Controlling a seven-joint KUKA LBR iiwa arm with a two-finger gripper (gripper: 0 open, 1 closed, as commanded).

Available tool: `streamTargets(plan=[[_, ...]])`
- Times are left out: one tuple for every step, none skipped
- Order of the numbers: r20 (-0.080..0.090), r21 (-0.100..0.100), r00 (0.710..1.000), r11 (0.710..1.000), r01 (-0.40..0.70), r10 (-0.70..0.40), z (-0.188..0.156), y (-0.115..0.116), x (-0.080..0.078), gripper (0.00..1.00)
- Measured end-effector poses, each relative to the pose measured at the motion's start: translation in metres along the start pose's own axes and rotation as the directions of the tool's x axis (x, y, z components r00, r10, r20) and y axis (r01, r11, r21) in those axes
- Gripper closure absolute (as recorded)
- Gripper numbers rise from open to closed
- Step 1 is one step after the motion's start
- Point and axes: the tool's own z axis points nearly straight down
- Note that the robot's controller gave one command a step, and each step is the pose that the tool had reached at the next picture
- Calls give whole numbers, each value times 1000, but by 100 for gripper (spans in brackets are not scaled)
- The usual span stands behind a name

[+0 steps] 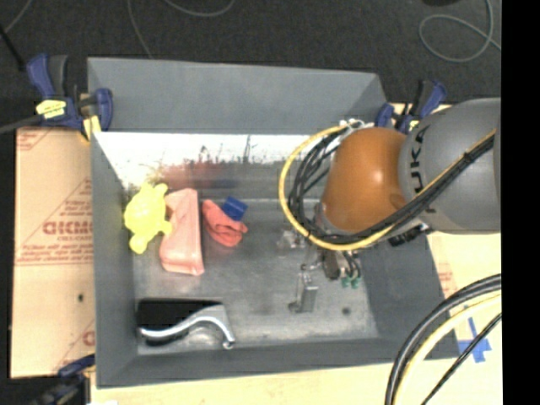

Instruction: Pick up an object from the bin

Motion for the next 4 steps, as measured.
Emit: streamTargets(plan=[[8, 0, 1000, 1000, 0, 0, -4, 0, -2, 0], [6, 0, 1000, 1000, -29, 29, 7, 30, -32, 0], [6, -5, 997, 997, -79, 79, -10, 41, -55, 0], [15, 1, 993, 993, -118, 118, 3, 65, -57, 0]])
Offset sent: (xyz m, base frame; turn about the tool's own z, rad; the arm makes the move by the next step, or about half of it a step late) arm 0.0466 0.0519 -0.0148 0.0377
